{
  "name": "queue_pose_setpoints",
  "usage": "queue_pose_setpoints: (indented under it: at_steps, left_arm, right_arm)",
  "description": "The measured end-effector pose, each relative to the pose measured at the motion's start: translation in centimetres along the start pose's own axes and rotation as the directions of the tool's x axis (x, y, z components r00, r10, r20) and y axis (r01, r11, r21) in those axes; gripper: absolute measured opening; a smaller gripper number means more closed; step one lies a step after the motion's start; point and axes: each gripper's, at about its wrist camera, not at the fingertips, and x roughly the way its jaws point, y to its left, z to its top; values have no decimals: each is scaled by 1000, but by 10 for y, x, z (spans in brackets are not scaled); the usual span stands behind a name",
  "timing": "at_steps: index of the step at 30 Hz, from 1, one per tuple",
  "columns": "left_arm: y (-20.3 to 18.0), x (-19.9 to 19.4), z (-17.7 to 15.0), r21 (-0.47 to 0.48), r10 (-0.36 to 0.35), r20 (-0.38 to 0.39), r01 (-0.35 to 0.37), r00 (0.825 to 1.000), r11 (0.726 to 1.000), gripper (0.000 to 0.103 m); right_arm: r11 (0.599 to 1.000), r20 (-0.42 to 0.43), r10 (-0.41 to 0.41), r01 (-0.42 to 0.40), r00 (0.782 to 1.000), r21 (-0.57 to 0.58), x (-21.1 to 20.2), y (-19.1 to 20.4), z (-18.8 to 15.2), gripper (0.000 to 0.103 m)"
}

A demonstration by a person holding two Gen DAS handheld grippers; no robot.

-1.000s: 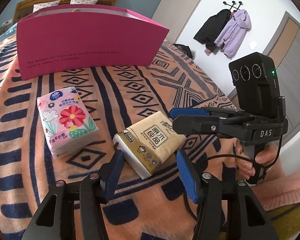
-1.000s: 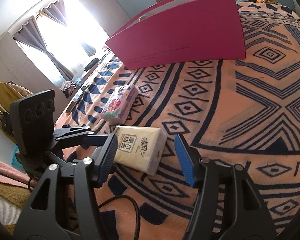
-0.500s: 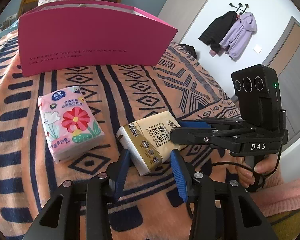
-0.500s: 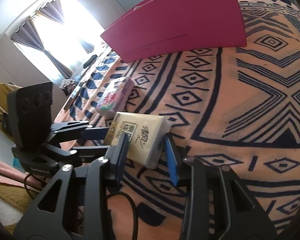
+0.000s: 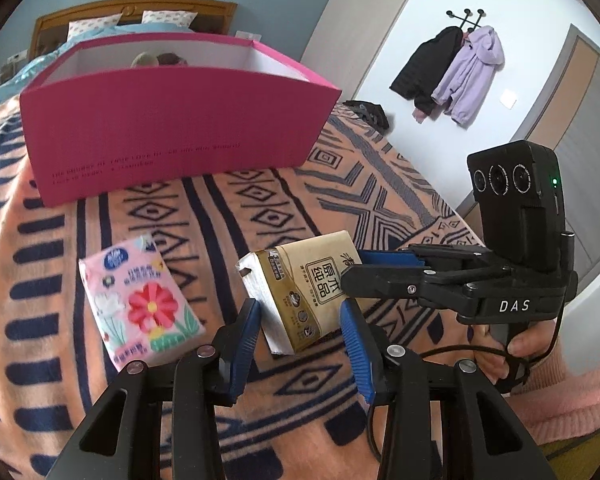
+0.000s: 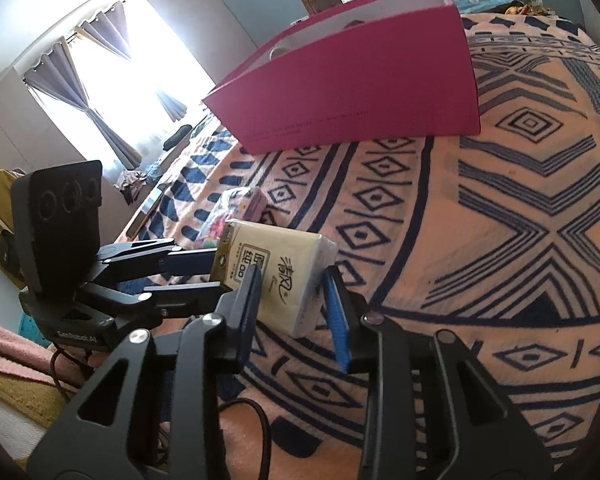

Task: Organize objects
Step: 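Close the right gripper on the gold tissue pack, then lift the gold tissue pack with the right gripper toward the pink box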

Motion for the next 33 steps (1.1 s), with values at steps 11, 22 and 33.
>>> queue_pose_setpoints:
  at_steps: [11,22,33]
  left_arm:
    - [-7,-8,20,38,19,40,-20,999,999,42]
    - [-10,-12,36,65,29,69,-33,997,997,42]
    - [-11,-12,53,81,31,95,-39,995,996,42]
  right_arm:
    - [1000,56,-15,16,998,-25,-13,5,17,36]
    - [998,100,-32,37,995,-48,-21,10,31,36]
    - [996,134,-49,58,990,-66,-28,11,44,36]
